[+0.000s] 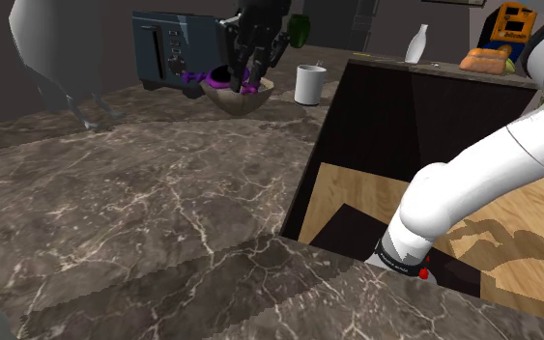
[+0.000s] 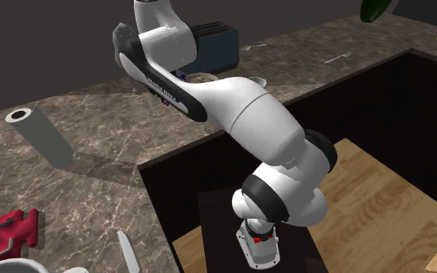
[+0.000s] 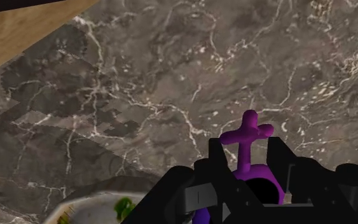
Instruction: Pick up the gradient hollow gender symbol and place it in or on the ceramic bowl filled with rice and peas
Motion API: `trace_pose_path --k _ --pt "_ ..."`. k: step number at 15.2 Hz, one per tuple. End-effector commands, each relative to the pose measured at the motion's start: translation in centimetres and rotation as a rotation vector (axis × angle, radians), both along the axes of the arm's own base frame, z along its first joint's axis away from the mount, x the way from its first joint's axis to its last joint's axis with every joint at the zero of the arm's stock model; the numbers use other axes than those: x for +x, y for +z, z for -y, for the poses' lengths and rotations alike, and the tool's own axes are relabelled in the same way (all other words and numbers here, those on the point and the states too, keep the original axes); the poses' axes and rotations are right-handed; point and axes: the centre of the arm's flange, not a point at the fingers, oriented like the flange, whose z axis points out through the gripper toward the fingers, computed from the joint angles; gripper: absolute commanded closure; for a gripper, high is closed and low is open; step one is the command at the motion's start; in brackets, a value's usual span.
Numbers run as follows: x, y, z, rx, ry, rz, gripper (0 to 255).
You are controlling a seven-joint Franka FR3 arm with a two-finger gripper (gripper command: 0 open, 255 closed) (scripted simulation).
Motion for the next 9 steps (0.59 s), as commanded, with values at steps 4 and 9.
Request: trace_pose_path --k 4,9 --pt "0.0 2.7 0.0 0.000 0.000 0.000 255" --pt "0.0 5.3 0.0 0.000 0.000 0.000 255"
